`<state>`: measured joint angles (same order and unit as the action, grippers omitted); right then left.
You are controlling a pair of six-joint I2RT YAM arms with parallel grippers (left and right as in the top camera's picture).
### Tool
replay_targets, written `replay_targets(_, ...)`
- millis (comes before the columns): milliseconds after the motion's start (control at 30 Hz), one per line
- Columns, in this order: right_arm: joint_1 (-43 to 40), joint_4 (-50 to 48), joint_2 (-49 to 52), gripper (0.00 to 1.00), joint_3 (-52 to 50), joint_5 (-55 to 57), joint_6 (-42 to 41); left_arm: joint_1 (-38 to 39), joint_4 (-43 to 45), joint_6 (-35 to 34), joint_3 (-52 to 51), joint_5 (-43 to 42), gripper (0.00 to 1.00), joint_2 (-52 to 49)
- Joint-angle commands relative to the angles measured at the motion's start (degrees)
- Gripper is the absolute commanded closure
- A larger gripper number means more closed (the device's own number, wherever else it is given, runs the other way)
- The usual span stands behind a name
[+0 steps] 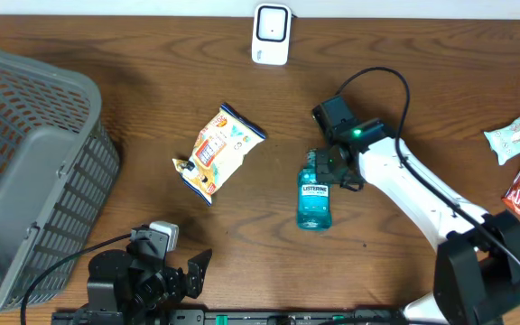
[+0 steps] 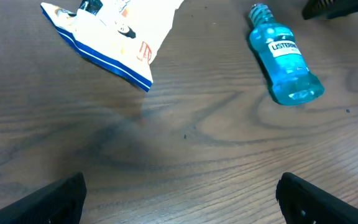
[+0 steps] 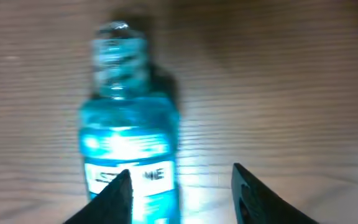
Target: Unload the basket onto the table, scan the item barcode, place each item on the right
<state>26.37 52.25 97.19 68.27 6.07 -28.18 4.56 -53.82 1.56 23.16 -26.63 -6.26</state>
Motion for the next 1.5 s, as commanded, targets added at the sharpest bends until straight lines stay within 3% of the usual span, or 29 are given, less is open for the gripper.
replay_targets(0, 0.11, 0.26, -0.5, 0.42, -0.48, 3.23, 0.17, -0.09, -0.15, 0.57, 0.52, 0.31, 0.02, 0.2)
replay_targets(167, 0.09, -3.45, -0.42, 0.26, -0.57, -2.43, 0.35, -0.09, -0.15, 0.57, 0.52, 0.31, 0.02, 0.2)
replay_targets(533, 0.09, -8.2, 3.19, 0.19, -1.51, -7.72, 3.85, -0.09, -0.15, 0.57, 0.52, 0.31, 0.02, 0.2)
replay_targets(733, 0.09, -8.57, 8.87, 0.25, -2.23, -7.76, 3.85, -0.09, -0.15, 0.57, 0.52, 0.28, 0.02, 0.2)
replay_targets(1000, 0.09, -8.11, 12.11, 0.51, -2.43, -7.74, 3.82, -0.09, -0.15, 0.57, 0.52, 0.31, 0.02, 0.2)
replay_targets(1267, -0.48, -6.29, 12.0, 0.67, -1.46, -6.99, 4.07, -0.09, -0.15, 0.57, 0.52, 0.28, 0.02, 0.2)
replay_targets(1467, -0.26, 1.64, 11.76, 0.79, 3.56, -0.35, 3.98, -0.09, -0.15, 0.57, 0.52, 0.28, 0.02, 0.2)
